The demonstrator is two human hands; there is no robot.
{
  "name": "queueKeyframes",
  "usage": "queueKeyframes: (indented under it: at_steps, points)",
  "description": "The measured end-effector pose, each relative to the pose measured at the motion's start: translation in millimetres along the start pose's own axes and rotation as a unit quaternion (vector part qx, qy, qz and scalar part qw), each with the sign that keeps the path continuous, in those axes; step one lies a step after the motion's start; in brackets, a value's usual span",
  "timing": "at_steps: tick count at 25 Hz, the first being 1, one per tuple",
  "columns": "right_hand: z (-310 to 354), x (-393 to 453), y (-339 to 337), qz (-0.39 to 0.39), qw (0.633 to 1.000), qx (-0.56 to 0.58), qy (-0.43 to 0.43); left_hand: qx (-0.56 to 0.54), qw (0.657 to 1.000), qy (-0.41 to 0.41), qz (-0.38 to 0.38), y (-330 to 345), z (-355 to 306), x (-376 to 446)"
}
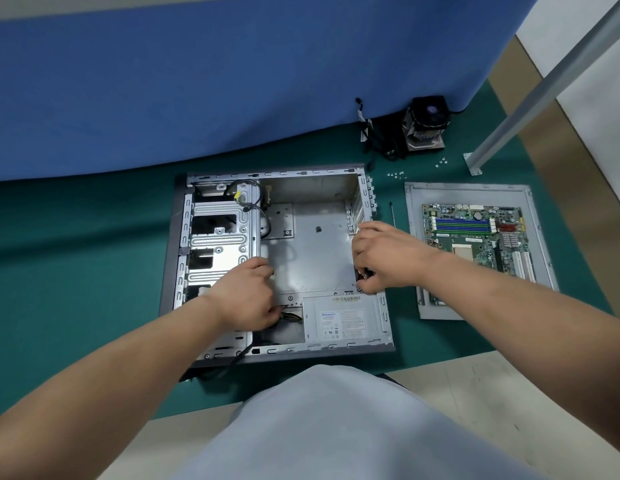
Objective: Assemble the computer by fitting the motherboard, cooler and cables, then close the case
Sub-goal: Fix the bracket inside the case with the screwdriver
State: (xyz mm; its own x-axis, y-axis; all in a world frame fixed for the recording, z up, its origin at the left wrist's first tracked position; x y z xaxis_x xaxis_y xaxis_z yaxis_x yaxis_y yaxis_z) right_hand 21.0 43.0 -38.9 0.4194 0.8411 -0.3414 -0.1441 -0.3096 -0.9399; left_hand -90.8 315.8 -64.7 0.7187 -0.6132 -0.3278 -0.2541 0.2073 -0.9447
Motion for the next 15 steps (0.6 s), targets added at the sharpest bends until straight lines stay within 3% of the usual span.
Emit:
queueKeyframes:
  at_steps: [5,11,15]
  points:
    - [4,6,-1,0.004,1.0,-0.001,0.001,0.008,1.0,0.001,0.017,-1,6,-5]
    - [3,13,-5,-0.001,0.997,0.074,0.035,-0.013,0.999,-0.001,0.045,-8,10,3]
    - [12,25,-1,0.02,0.997,-0.009,0.07,0.021,1.0,0.007,0.02,-18,29,19]
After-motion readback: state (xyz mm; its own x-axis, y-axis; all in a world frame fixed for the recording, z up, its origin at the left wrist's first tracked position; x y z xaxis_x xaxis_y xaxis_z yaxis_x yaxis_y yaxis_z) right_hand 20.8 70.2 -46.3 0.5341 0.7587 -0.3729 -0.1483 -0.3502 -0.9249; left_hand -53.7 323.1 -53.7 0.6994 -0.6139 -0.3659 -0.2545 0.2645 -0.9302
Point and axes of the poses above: each hand's wrist, its own x-axis towards the middle knuckle, its own y-axis out of the palm, z = x × y, the point moved 2 cm from there along x, towards the middle knuckle, and after that the axes turned 3 degrees about -x, right-handed, at the moved point
